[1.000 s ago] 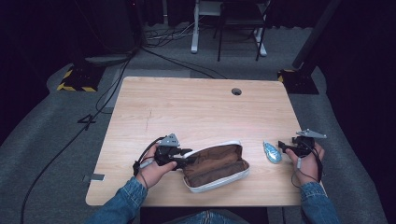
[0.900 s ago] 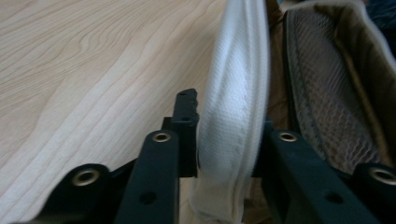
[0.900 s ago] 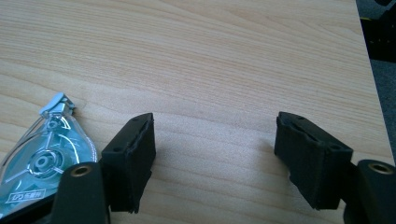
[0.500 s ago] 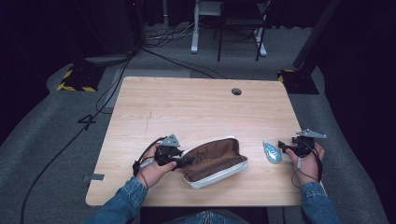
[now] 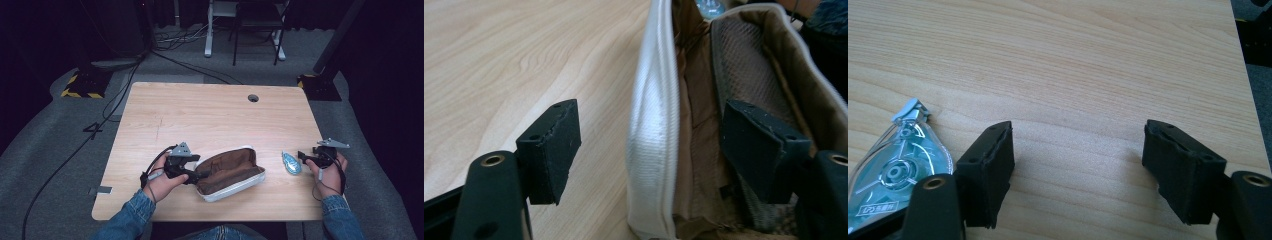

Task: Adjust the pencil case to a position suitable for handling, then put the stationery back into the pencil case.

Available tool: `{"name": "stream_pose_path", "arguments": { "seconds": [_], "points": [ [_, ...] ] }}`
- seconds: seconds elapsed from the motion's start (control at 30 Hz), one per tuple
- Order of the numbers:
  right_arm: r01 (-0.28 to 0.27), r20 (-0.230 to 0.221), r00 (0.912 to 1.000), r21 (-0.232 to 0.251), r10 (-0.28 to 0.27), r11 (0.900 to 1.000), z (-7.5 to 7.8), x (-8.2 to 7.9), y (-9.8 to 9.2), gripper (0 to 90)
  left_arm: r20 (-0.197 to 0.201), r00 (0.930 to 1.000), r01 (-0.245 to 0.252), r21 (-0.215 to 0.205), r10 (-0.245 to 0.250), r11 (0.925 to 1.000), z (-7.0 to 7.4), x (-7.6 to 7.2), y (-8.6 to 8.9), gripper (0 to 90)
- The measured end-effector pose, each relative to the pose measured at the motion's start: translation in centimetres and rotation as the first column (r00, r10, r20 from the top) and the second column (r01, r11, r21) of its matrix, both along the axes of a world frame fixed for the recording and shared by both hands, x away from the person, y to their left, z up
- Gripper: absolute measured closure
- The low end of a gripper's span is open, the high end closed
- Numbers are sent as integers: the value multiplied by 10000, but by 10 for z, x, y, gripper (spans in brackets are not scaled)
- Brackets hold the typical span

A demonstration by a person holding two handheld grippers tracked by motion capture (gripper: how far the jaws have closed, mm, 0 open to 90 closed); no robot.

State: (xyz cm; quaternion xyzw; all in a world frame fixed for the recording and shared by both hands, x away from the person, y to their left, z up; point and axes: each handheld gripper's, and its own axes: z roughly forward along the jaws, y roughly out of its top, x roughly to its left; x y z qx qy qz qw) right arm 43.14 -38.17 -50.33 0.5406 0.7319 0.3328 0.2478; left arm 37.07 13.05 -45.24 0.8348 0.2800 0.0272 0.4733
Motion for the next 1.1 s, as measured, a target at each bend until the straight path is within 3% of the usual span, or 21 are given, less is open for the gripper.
{"name": "stream_pose_path", "arguments": {
  "seconds": [0.3,0.43,0.67,1.03,1.1],
  "points": [
    [-248,-191,9995,240,253,9994,4,-4,2,301,409,9987,-289,-289,301,9992,15,-14,17,228],
    [-369,-131,9992,256,373,9990,10,-7,4,296,785,9959,-444,-160,455,9989,19,-20,30,221],
    [-692,-79,9975,306,695,9971,23,-13,10,291,1186,9893,-874,154,850,9961,17,-31,53,213],
    [-1132,-275,9931,431,1144,9926,39,-18,25,301,1211,9814,-1553,477,1486,9867,5,-40,85,206],
    [-1183,-358,9921,455,1200,9919,42,-18,29,307,1298,9789,-1682,711,1581,9832,1,-40,89,205]
  ]
}}
